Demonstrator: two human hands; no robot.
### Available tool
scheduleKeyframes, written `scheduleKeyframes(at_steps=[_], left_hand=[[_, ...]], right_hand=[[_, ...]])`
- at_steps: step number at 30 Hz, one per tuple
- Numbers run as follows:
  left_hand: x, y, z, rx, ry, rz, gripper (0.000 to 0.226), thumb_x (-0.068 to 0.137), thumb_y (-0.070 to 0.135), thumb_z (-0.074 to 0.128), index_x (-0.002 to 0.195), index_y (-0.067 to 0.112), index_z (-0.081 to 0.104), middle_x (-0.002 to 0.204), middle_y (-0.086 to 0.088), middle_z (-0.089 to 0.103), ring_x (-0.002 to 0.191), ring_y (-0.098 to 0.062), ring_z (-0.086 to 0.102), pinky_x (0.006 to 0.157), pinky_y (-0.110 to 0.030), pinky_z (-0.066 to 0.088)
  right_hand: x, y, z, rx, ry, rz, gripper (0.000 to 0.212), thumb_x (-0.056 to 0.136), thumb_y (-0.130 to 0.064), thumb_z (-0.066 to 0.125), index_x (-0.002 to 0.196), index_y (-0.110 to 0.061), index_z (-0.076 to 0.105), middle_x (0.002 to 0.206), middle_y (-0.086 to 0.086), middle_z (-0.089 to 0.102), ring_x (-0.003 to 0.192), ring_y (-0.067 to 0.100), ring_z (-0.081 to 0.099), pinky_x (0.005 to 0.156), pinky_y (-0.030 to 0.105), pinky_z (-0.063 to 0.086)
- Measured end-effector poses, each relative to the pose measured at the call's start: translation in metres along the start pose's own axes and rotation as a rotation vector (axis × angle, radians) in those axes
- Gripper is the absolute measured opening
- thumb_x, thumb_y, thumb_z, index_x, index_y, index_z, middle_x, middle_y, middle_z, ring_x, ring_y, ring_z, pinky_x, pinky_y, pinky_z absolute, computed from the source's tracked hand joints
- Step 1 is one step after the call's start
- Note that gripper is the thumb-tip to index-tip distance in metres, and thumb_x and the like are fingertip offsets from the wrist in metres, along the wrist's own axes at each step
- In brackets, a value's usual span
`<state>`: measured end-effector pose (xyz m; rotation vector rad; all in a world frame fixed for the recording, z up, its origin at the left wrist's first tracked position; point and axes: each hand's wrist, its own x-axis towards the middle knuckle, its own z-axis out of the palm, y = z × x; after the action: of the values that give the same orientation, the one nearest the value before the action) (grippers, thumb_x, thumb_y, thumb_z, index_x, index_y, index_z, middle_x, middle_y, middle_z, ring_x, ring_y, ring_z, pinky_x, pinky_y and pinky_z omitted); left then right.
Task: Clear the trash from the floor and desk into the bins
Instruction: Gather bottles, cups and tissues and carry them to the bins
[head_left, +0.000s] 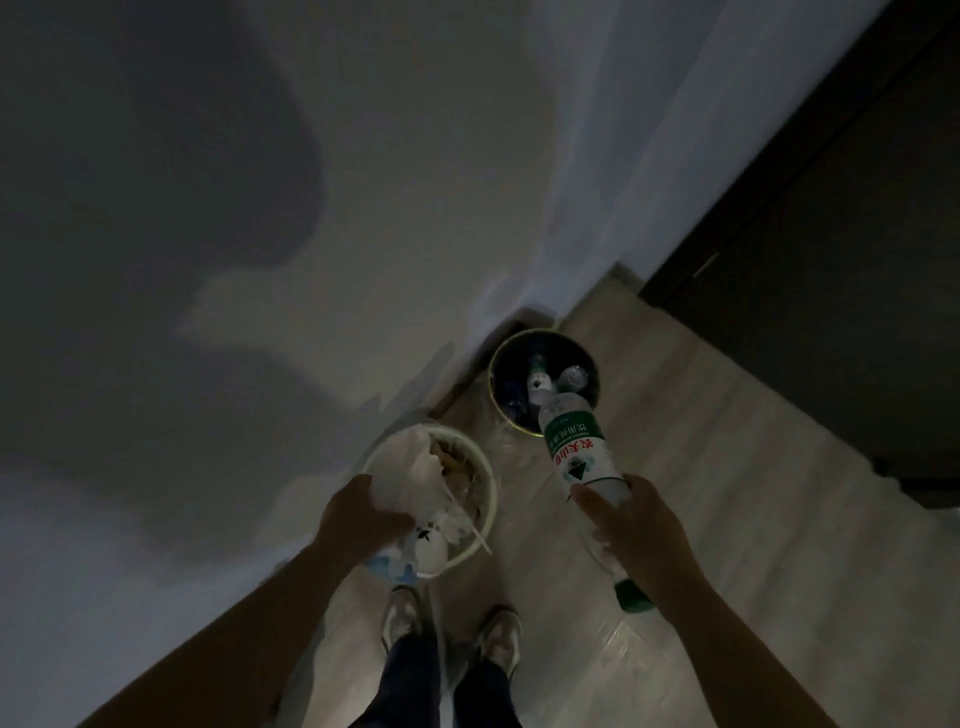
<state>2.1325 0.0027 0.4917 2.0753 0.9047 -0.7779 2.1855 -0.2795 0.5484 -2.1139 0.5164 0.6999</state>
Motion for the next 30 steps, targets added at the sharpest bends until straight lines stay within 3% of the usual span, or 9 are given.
scheduleKeyframes(at_steps=[2, 4, 8, 14, 20, 22, 25, 28, 30], left_hand=[[0.031, -0.009, 0.016, -0.001, -0.027, -0.034, 0.070, 0.069, 0.033, 0.080, 0.126, 0.008, 0.048, 0.117, -0.012, 0.058, 0.107, -0.028, 0.055, 0.074, -0.028, 0.040], [0.060, -0.018, 0.032, 0.019, -0.053, -0.055, 0.072, 0.070, 0.035, 0.079, 0.129, 0.010, 0.046, 0.116, -0.010, 0.058, 0.102, -0.027, 0.055, 0.069, -0.025, 0.040], [0.114, -0.031, 0.062, 0.112, -0.094, -0.075, 0.084, 0.071, 0.040, 0.079, 0.137, 0.009, 0.039, 0.132, -0.013, 0.053, 0.120, -0.030, 0.050, 0.088, -0.030, 0.039], [0.168, -0.044, 0.094, 0.019, -0.079, -0.078, 0.081, 0.068, 0.040, 0.082, 0.132, 0.007, 0.046, 0.126, -0.011, 0.057, 0.111, -0.027, 0.053, 0.080, -0.026, 0.035], [0.189, -0.044, 0.105, 0.084, -0.161, -0.077, 0.096, 0.064, 0.061, 0.077, 0.138, 0.010, 0.042, 0.134, -0.009, 0.053, 0.121, -0.027, 0.051, 0.102, -0.038, 0.042], [0.188, -0.041, 0.104, 0.138, -0.156, -0.067, 0.099, 0.066, 0.063, 0.073, 0.141, 0.010, 0.038, 0.138, -0.010, 0.050, 0.124, -0.027, 0.049, 0.100, -0.031, 0.041], [0.186, -0.040, 0.099, 0.223, -0.130, -0.001, 0.084, 0.074, 0.058, 0.070, 0.137, 0.009, 0.042, 0.134, -0.009, 0.054, 0.120, -0.023, 0.053, 0.087, -0.024, 0.038], [0.181, -0.040, 0.092, 0.291, -0.128, 0.074, 0.067, 0.082, 0.048, 0.066, 0.134, 0.011, 0.045, 0.132, -0.008, 0.054, 0.120, -0.020, 0.052, 0.086, -0.022, 0.036], [0.177, -0.040, 0.090, 0.303, -0.121, 0.123, 0.059, 0.083, 0.044, 0.066, 0.130, 0.013, 0.049, 0.130, -0.006, 0.056, 0.118, -0.019, 0.053, 0.085, -0.021, 0.036]], right_hand=[[0.024, 0.016, 0.015, -0.010, -0.010, 0.027, 0.058, 0.080, -0.050, 0.068, 0.123, -0.016, 0.047, 0.099, 0.001, 0.061, 0.085, 0.018, 0.065, 0.065, 0.029, 0.053], [0.047, 0.031, 0.031, -0.017, -0.012, 0.046, 0.057, 0.080, -0.048, 0.068, 0.122, -0.016, 0.047, 0.095, -0.001, 0.061, 0.081, 0.016, 0.065, 0.058, 0.024, 0.049], [0.089, 0.061, 0.060, -0.030, -0.018, 0.078, 0.054, 0.079, -0.048, 0.069, 0.118, -0.019, 0.046, 0.090, -0.008, 0.058, 0.078, 0.012, 0.064, 0.055, 0.021, 0.047], [0.134, 0.095, 0.091, -0.070, -0.014, 0.115, 0.046, 0.079, -0.048, 0.068, 0.110, -0.024, 0.043, 0.090, -0.006, 0.058, 0.079, 0.012, 0.063, 0.053, 0.020, 0.044], [0.156, 0.101, 0.100, -0.092, -0.006, 0.126, 0.054, 0.080, -0.047, 0.069, 0.120, -0.018, 0.046, 0.093, -0.001, 0.059, 0.083, 0.017, 0.063, 0.058, 0.024, 0.049], [0.160, 0.098, 0.100, -0.108, -0.007, 0.136, 0.058, 0.081, -0.046, 0.069, 0.123, -0.014, 0.046, 0.096, 0.002, 0.059, 0.084, 0.019, 0.063, 0.059, 0.026, 0.049], [0.167, 0.091, 0.098, -0.170, -0.003, 0.145, 0.063, 0.081, -0.047, 0.068, 0.127, -0.010, 0.044, 0.105, 0.010, 0.060, 0.086, 0.022, 0.062, 0.058, 0.026, 0.047], [0.178, 0.078, 0.097, -0.240, 0.001, 0.159, 0.066, 0.081, -0.049, 0.068, 0.126, -0.008, 0.044, 0.102, 0.011, 0.058, 0.082, 0.022, 0.057, 0.053, 0.023, 0.039], [0.191, 0.064, 0.098, -0.270, 0.018, 0.156, 0.068, 0.080, -0.048, 0.069, 0.127, -0.005, 0.044, 0.101, 0.009, 0.054, 0.083, 0.023, 0.054, 0.060, 0.026, 0.039]])
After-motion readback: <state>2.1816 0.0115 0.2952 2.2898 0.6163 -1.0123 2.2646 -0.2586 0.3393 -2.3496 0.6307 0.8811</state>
